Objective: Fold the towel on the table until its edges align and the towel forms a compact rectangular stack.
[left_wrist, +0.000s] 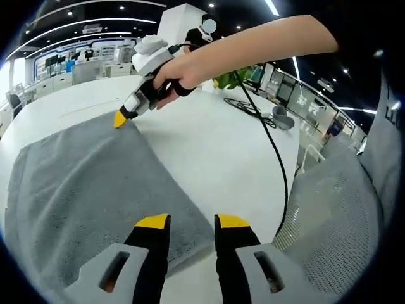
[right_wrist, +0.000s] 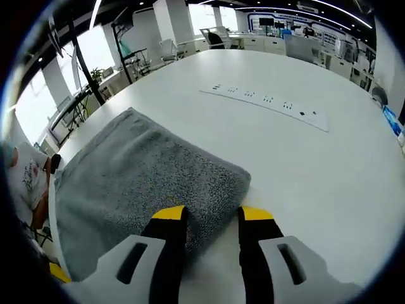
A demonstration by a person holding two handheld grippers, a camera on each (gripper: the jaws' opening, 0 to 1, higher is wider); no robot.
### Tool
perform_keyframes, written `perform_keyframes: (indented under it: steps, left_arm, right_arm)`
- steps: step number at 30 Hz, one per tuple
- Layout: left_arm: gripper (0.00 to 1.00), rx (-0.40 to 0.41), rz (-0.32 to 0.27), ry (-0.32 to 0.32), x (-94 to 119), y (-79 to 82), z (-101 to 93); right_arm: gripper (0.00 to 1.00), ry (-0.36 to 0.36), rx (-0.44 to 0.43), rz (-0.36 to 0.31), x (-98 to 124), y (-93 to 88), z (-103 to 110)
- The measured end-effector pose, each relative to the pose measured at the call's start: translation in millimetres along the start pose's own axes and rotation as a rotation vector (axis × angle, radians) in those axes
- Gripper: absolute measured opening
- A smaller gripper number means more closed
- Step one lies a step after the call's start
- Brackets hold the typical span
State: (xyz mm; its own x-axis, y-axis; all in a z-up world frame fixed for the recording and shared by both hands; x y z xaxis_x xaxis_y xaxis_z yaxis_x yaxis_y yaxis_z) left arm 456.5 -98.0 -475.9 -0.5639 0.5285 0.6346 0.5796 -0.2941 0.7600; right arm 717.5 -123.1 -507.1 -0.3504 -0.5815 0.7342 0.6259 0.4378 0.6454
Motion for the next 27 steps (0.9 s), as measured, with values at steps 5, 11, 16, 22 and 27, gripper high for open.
perform_keyframes:
  steps: [5,11,16,22,27]
  left_arm:
    - [0.26,-0.01,-0.001,0.012,-3.9,1.7,-5.9]
    - [0.26,-0.01,0.018,0.023,-7.2,-5.4,-15.4]
    - [0.26,-0.005,0.046,0.031,-12.6,-14.2,-22.2]
    - [0.25,-0.01,0.076,0.054,-18.7,-14.3,-17.4]
    - [0.24,-0.04,0.123,0.058,-24.4,-20.6,-16.4]
  right_arm:
    - [0.25,-0.001,0.005,-0.009,-4.7,2.7,-7.2]
    - [0.2,0.003,0.018,-0.029,-6.4,4.5,-3.1]
    - [0.14,0.009,0.024,-0.035,-2.1,2.3,1.7]
    - [0.06,0.024,0.103,-0.039,-3.6,4.5,5.5]
    - [0.06,0.031,0.078,-0.049,-2.1,3.6,3.2]
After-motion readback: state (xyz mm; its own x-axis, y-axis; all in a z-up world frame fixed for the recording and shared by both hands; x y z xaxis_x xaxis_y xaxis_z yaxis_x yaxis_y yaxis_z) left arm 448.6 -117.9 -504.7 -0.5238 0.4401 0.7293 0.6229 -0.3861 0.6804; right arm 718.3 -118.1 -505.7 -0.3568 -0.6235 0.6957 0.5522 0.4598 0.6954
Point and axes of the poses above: the point that each gripper's makers call its tool centre point, and the gripper's own axes: x roughly backward along the fingers, z roughly to its left, y roughly out of its top, the point moved 1 cm from there along x, roughly backward along the fingers, and after that the axes turned 6 degrees about y, right-handed, at the moved point
